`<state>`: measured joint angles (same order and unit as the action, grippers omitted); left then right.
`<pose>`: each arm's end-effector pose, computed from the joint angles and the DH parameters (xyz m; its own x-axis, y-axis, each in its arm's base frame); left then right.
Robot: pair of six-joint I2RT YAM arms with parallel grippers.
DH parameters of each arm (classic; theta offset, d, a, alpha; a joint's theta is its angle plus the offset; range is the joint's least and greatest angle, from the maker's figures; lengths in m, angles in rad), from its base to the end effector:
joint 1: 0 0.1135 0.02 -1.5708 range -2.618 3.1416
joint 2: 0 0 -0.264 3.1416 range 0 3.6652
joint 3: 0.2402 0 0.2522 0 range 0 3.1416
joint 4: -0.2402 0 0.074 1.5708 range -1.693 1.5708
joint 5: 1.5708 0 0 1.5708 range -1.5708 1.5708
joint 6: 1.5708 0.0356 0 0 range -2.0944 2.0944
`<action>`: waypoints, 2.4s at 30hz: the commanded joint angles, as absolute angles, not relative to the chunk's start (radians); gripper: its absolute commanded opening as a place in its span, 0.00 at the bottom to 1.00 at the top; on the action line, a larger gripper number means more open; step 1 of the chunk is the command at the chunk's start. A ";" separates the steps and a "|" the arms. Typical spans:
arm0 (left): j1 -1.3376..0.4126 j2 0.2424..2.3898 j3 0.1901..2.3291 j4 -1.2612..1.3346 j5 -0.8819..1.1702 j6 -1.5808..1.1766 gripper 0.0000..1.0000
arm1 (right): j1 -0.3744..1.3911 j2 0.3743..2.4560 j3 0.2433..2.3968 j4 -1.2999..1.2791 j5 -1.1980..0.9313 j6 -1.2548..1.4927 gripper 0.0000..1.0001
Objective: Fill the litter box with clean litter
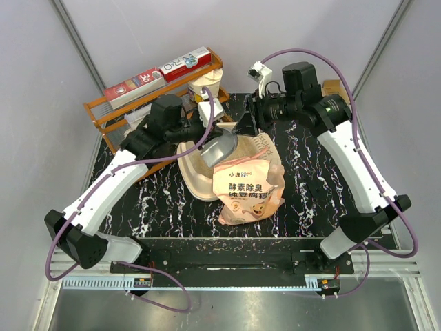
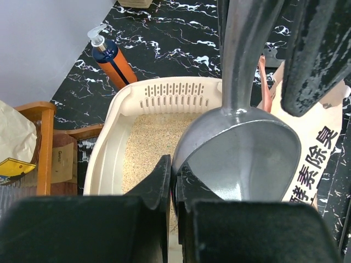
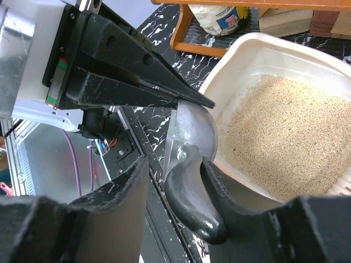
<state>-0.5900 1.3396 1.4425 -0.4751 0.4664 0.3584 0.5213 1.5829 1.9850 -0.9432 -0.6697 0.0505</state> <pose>0.2367 -0.1777 0.4168 0.0134 0.3681 -0.9297 0.8973 0.4058 0.1736 0.2600 0.1748 0.4761 -0.4891 -0.2352 -0.8399 -0.8282 0.4273 0.3626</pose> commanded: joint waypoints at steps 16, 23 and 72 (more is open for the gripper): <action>-0.603 1.327 1.445 -0.388 0.523 0.311 0.00 | 0.522 1.583 1.976 -0.810 -0.554 0.094 0.48; -0.568 1.342 1.463 -0.385 0.502 0.292 0.00 | 0.523 1.551 1.951 -0.847 -0.607 0.052 0.56; -0.583 1.644 1.653 -0.825 0.923 0.452 0.76 | 0.176 1.394 2.085 -1.288 -0.514 -0.167 0.00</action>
